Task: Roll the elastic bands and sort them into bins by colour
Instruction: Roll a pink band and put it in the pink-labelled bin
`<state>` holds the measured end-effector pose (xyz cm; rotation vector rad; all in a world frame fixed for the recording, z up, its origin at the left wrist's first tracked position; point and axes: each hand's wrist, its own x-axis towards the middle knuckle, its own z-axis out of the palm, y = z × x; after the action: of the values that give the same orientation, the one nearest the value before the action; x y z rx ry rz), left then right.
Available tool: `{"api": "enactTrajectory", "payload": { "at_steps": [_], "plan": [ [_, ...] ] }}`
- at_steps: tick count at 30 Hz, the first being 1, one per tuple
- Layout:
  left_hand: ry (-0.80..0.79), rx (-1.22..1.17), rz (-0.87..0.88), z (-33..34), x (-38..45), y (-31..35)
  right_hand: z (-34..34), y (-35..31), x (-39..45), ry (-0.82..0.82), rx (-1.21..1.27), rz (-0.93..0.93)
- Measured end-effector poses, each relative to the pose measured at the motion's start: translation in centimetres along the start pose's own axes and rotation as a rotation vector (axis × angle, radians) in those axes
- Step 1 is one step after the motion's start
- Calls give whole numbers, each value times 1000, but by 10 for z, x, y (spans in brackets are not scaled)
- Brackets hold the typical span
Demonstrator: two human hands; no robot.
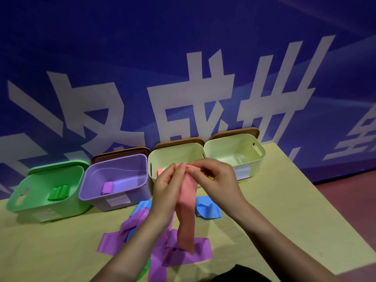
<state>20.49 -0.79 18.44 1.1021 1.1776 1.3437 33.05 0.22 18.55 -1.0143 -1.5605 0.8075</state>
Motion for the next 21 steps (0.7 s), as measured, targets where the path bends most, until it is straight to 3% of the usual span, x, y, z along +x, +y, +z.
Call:
{"api": "enactTrajectory", "payload": {
  "at_steps": [3,8,15,21],
  "plan": [
    [45,12,-148,2,-3,4,-3,7,5,20,-171,-138],
    [75,-21,-176,1,-3,4,-4,16,7,-23,-301,-296],
    [58,3,-126,-1,-2,-2,-7,19,9,-72,-283,-273],
    [19,32,-96,5,0,-3,-5,23,7,126,-409,-352]
  ]
}}
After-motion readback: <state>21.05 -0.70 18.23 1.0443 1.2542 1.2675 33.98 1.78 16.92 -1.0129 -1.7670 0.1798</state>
